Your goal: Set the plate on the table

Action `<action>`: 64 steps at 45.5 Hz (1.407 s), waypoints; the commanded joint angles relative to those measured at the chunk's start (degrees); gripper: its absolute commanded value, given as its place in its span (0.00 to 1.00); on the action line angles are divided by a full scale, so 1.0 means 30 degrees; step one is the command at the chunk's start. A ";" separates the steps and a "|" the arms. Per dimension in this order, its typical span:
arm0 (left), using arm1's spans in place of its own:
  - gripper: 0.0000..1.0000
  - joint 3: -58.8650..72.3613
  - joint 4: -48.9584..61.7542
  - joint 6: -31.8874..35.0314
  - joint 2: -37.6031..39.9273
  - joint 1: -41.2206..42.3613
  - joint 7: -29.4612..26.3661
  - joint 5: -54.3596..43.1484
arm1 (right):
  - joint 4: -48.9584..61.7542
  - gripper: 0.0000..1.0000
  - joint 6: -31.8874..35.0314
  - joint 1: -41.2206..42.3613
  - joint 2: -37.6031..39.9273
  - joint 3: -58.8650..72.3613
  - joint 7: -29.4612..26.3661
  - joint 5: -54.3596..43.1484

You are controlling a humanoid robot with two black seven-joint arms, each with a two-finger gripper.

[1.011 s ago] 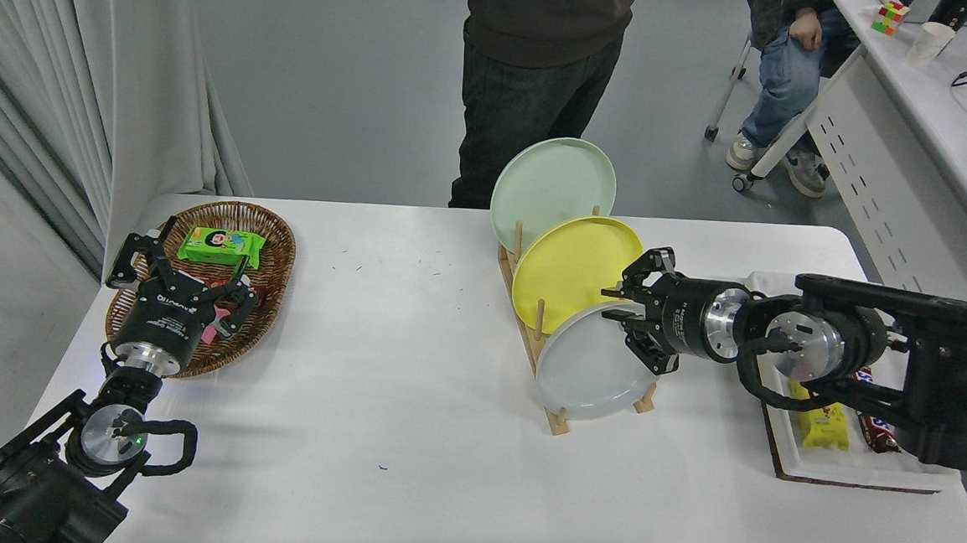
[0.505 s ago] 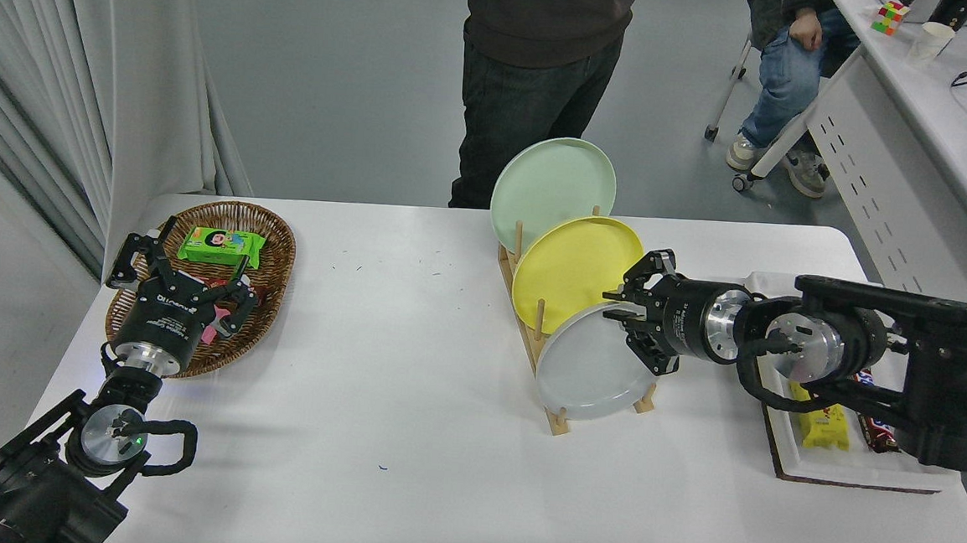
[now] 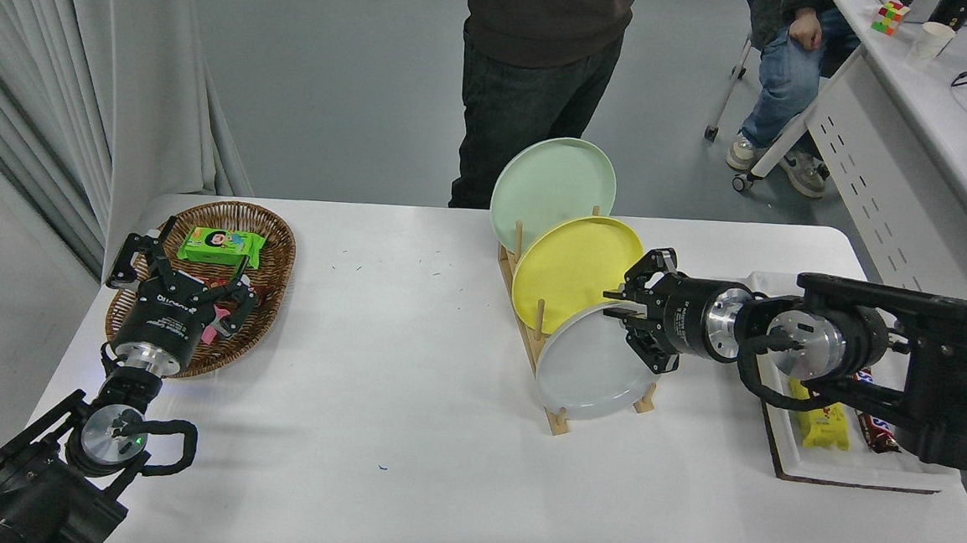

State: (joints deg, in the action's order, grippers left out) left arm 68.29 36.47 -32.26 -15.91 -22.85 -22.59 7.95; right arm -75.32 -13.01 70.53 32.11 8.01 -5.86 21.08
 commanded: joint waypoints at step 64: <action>0.98 0.0000 0.0000 0.0000 0.0000 0.0000 0.0000 -0.0013 | 0.0057 0.14 -0.0089 0.0631 0.0080 0.0173 -0.1152 0.1118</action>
State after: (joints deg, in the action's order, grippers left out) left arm 68.29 36.47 -32.26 -15.91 -22.85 -22.59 7.93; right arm -75.24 -13.17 72.17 32.29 8.45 -8.58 23.80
